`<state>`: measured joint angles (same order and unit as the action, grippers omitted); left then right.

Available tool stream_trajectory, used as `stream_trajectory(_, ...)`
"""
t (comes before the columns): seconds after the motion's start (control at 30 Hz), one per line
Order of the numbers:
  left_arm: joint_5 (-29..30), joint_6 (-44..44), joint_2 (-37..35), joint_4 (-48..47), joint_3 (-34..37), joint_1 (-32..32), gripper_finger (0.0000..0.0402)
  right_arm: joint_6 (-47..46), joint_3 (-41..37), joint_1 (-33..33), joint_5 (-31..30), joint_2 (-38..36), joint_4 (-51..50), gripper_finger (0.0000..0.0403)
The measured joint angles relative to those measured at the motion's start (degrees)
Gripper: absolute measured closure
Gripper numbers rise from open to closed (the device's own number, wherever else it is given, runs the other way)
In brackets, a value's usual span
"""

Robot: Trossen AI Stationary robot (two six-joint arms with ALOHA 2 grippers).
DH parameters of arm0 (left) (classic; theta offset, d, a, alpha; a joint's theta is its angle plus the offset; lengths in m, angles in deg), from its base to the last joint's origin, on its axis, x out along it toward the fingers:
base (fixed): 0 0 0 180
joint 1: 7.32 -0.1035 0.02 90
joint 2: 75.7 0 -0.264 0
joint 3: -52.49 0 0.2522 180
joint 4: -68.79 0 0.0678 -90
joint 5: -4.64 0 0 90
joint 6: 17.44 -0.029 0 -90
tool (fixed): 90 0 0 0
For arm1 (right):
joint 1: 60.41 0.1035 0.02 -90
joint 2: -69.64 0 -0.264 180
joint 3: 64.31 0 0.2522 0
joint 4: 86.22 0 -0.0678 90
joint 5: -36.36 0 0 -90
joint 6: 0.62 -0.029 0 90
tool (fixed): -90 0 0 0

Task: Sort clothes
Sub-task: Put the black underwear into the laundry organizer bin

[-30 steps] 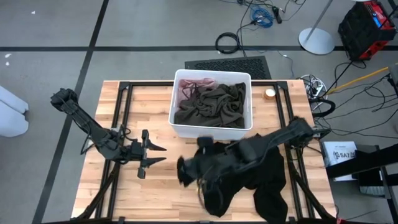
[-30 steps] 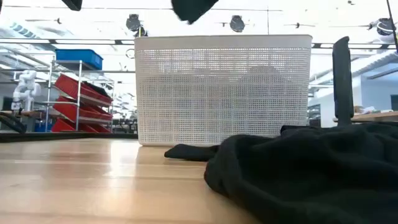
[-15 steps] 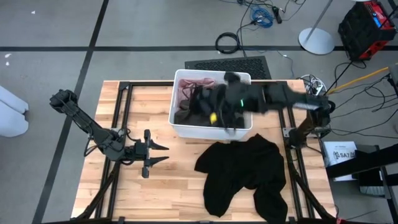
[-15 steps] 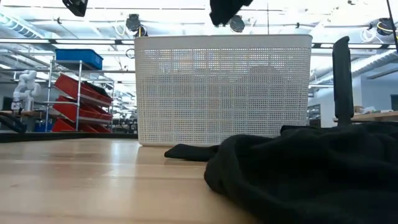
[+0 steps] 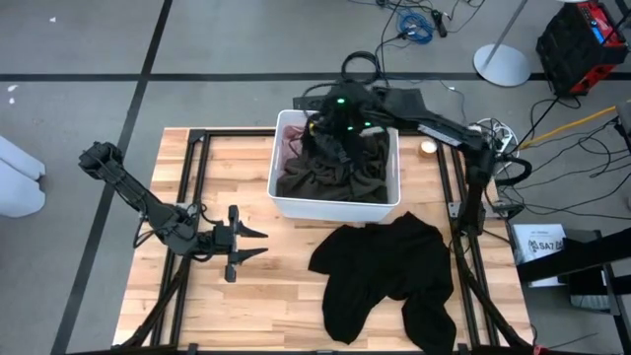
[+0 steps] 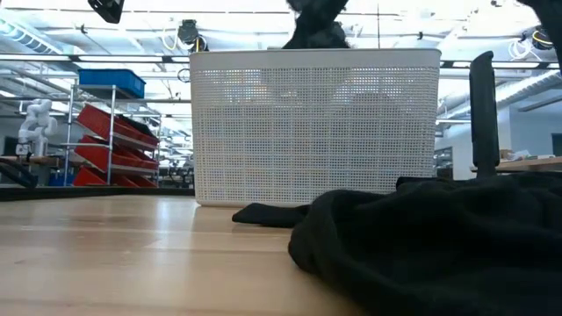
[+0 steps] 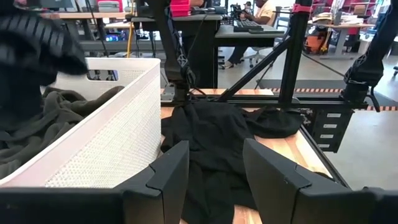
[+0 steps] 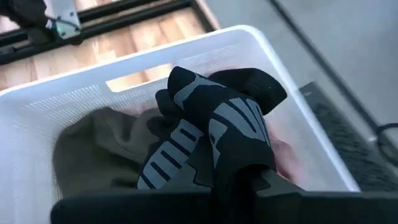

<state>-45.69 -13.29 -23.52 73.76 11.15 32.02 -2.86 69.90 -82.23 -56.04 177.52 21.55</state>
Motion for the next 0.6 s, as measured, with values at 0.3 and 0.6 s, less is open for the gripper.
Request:
stream_trajectory(0.3,-0.01,0.01,0.0,-0.05,0.0,0.0,0.024,1.37,0.02,-0.27,2.88,11.94,5.02,0.0389)
stream_trajectory(0.6,0.0,-0.01,0.0,-0.22,0.0,0.0,0.024,-0.49,0.15,-1.9,2.74,19.5,-1.32,0.0387)
